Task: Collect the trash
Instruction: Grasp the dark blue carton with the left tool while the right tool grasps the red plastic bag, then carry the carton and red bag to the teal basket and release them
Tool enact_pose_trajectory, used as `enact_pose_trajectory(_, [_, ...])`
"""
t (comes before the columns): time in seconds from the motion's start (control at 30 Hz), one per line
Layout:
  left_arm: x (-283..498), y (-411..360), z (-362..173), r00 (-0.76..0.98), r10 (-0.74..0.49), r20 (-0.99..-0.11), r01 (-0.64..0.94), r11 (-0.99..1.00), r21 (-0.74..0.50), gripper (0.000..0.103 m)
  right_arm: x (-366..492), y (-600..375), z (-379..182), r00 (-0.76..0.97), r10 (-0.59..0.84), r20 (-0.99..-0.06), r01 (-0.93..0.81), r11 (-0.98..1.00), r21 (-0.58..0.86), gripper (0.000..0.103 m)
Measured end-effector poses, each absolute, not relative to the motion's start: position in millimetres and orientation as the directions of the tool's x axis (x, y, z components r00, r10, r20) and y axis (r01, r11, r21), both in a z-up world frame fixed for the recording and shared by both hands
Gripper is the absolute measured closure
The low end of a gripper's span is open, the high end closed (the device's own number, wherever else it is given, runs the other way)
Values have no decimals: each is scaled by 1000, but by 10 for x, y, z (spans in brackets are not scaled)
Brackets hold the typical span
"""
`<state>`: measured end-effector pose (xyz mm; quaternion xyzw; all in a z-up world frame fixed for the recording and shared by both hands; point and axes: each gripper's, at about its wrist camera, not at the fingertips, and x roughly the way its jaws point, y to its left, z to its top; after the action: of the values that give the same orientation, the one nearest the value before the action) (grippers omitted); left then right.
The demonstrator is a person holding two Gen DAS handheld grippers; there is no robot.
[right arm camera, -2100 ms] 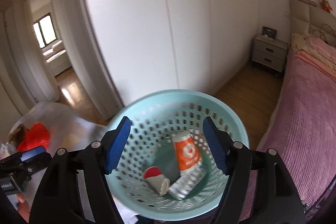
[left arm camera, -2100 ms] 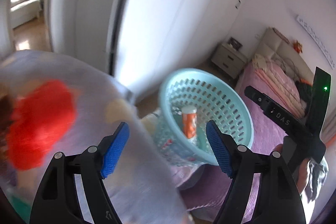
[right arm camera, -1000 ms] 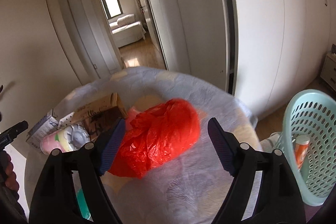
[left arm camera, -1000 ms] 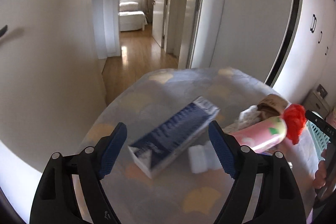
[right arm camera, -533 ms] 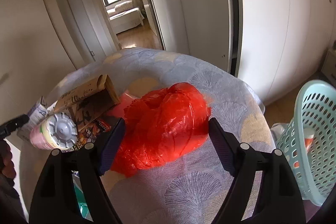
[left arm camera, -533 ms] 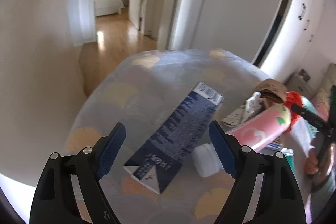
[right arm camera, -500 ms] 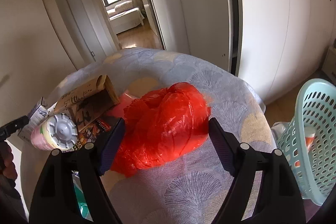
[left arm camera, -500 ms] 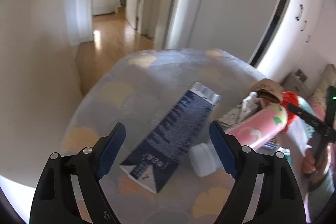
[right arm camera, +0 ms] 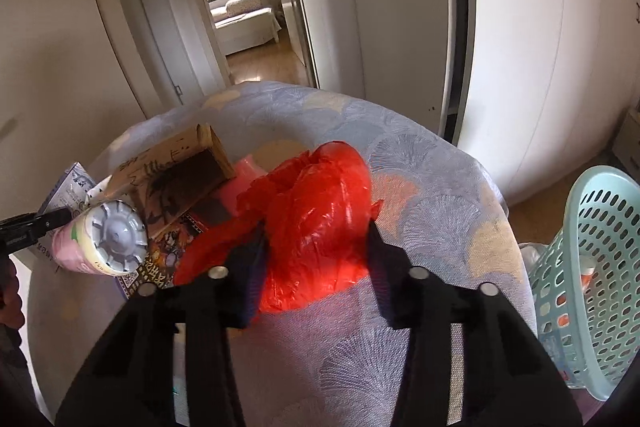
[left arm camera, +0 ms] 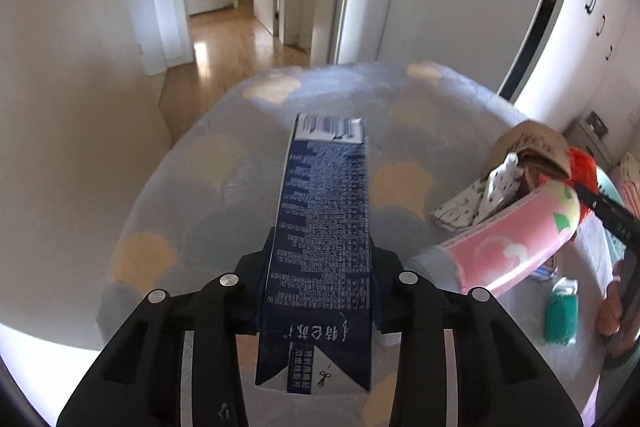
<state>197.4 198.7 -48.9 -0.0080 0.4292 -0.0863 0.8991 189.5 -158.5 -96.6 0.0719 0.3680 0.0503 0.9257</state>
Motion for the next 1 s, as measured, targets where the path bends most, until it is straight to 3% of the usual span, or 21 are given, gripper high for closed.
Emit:
enact_pose_trajectory(0.27, [1629, 1895, -41, 718, -157, -678, 142, 987, -77, 68, 1688, -1616, -836, 803, 111, -586, -24, 988, 154, 71])
enact_pose_trajectory(0.57, [1368, 1392, 365, 738, -276, -615, 260, 958, -118, 68, 1336, -1954, -601, 847, 120, -517, -1, 974, 225, 71])
enact_pose_trajectory(0.73, [1273, 855, 533, 749, -337, -571, 325, 937, -127, 68, 986, -2391, -144, 895, 30, -444, 71, 976, 208, 72])
enact_pose_trajectory(1.0, [977, -435, 757, 698, -526, -487, 541, 832, -124, 68, 533, -3119, 222, 901, -132, -413, 230, 953, 197, 71])
